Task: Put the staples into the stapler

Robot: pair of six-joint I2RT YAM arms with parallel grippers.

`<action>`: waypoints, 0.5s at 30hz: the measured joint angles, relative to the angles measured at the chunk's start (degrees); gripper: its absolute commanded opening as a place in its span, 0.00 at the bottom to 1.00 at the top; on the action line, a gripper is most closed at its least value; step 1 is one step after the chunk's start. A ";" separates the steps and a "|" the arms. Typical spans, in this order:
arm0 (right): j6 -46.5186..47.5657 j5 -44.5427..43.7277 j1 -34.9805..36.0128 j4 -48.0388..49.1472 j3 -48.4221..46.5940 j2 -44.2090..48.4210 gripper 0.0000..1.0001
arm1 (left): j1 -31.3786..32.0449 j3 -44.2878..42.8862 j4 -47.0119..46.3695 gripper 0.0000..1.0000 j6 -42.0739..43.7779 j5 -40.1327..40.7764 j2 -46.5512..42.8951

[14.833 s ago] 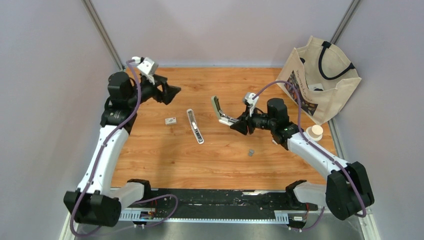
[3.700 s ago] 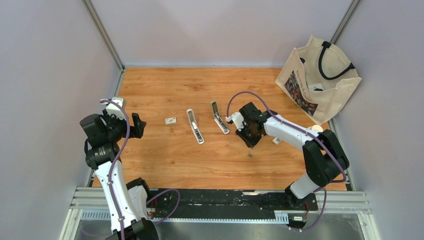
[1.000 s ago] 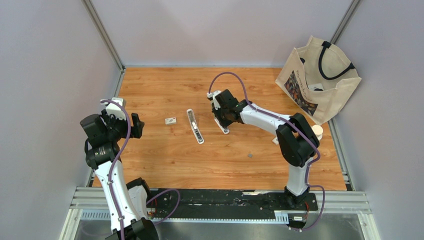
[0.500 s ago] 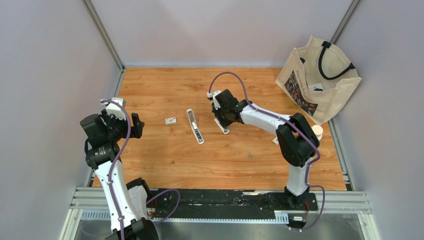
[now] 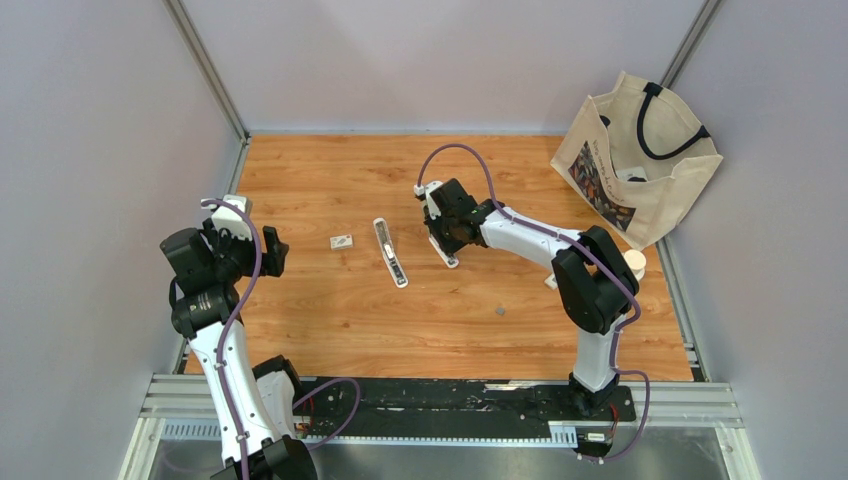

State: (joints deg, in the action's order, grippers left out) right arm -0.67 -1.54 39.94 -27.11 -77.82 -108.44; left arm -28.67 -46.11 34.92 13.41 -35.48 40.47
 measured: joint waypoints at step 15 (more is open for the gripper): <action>0.00 -0.57 0.02 0.00 0.00 0.00 0.12 | 0.00 0.00 0.00 0.92 0.00 0.00 0.00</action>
